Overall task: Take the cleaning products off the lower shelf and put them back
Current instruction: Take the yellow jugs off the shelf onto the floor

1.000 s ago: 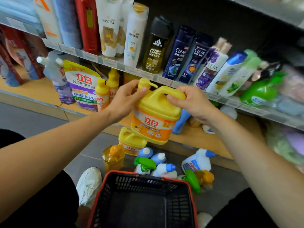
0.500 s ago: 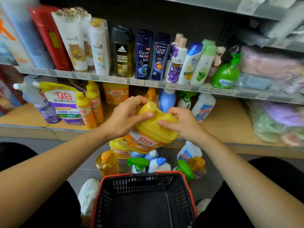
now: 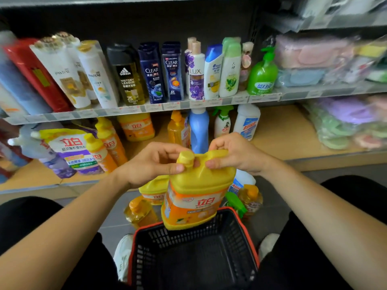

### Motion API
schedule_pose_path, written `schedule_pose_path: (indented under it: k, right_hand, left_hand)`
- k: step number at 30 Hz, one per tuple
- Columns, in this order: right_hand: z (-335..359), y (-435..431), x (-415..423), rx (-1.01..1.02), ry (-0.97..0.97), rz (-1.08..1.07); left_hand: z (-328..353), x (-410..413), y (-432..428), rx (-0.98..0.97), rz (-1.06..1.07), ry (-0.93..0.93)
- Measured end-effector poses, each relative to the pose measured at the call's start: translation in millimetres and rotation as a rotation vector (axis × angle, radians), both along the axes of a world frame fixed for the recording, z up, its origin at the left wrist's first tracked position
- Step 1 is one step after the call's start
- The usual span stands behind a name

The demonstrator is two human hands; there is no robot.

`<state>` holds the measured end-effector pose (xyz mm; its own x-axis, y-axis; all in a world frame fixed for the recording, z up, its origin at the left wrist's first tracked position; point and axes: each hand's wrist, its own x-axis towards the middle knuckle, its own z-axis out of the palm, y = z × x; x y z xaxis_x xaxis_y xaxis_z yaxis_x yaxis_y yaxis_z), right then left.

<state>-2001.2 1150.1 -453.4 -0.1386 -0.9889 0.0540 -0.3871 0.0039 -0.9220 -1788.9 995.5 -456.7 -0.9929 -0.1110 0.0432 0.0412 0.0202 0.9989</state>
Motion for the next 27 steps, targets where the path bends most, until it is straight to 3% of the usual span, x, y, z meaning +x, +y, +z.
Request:
schedule_pose_path:
  k: [5,10,15,21,27]
  right_hand:
    - [-0.7,3.7,8.7,-0.039,0.055,-0.133]
    - [0.1,-3.5,19.9,-0.086,0.210,-0.249]
    - [-4.0,-11.8,25.1,-0.086,0.316,-0.234]
    - [-8.2,-15.2,23.0,-0.021,0.268,-0.180]
    - [-2.2,-17.6,13.5,-0.040,0.007,-0.221]
  left_hand:
    - [-11.9,3.1,4.6,-0.036,0.282,0.133]
    - [-22.8,-3.3,14.9,-0.405,0.555,0.184]
    - [-27.9,-6.3,16.3,-0.655,0.559,0.196]
    - [-24.5,2.0,8.5,-0.520,0.400,0.083]
    - [-21.8,3.4,0.1,-0.295,0.369,0.038]
